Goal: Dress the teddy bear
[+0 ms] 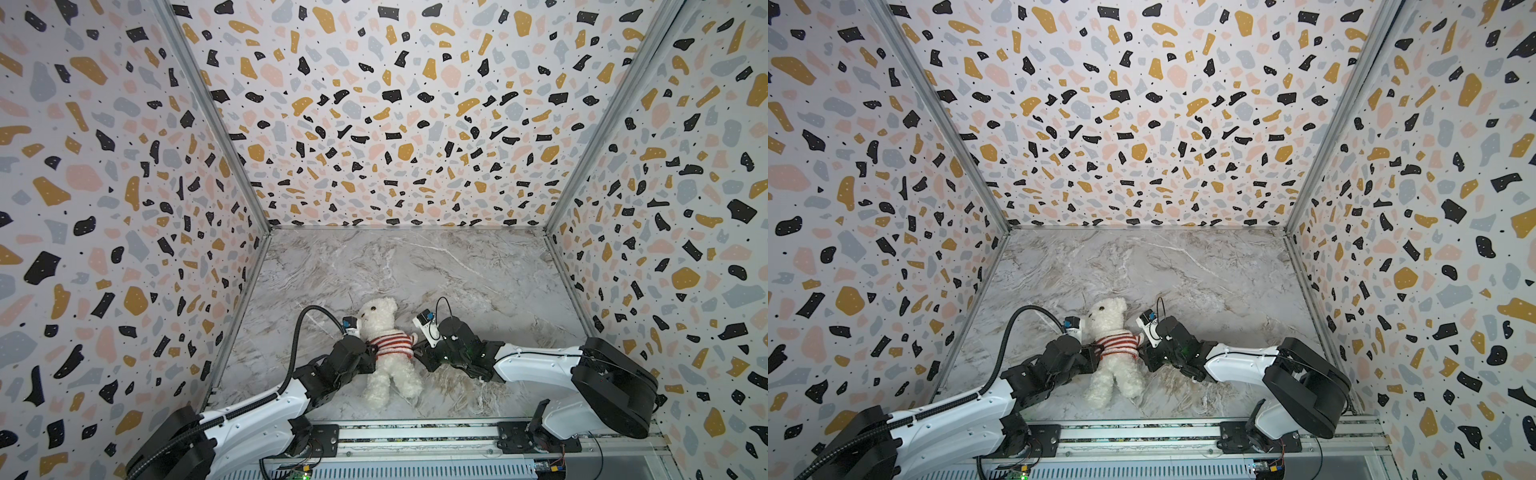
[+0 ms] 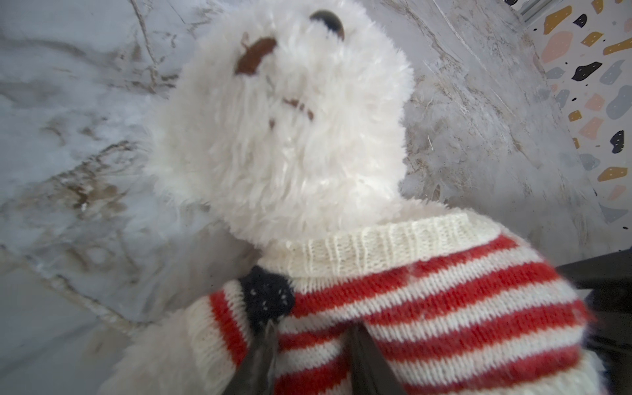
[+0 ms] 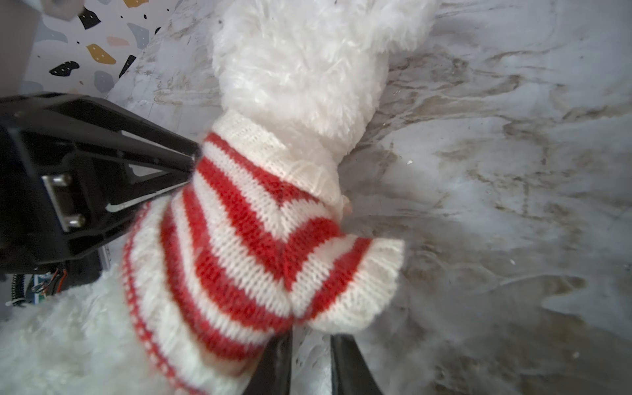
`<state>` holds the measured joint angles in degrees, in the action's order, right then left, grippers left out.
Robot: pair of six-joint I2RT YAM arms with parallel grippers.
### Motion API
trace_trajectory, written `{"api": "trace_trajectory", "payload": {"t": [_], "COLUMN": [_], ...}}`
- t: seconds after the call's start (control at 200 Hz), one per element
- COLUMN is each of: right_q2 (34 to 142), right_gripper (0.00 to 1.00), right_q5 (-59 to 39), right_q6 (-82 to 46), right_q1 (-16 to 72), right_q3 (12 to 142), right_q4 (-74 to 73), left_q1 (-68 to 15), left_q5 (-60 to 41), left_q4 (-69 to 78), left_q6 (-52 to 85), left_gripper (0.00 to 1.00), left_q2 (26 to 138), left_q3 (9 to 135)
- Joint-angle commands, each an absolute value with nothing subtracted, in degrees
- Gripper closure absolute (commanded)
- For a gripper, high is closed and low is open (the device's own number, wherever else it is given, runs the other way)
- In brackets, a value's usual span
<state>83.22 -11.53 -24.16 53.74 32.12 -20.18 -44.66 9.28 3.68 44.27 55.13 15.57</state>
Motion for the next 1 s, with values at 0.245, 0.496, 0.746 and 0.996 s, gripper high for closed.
{"api": "trace_trajectory", "payload": {"t": [0.245, 0.496, 0.746, 0.996], "right_q2": [84.66, 83.52, 83.63, 84.27], "right_gripper": [0.79, 0.80, 0.81, 0.81], "right_q5": [-10.64, -10.06, -9.19, -9.73], "right_q6": [-27.54, -28.91, -30.23, -30.41], "right_q1": [57.55, 58.84, 59.41, 60.02], "right_q3": [35.58, 34.94, 33.71, 34.02], "right_q4": [-24.31, -25.64, -27.96, -29.33], "left_q1": [-43.33, -43.24, -43.24, -43.21], "left_q5": [8.03, 6.56, 5.98, 3.08], "left_q4": [-4.07, -13.07, -19.68, -14.19], "left_q6": [37.10, 35.36, 34.78, 38.84], "left_gripper": [0.55, 0.40, 0.39, 0.42], "left_q2": [54.83, 50.26, 48.81, 53.85], "left_q3": [19.25, 24.72, 34.76, 33.54]}}
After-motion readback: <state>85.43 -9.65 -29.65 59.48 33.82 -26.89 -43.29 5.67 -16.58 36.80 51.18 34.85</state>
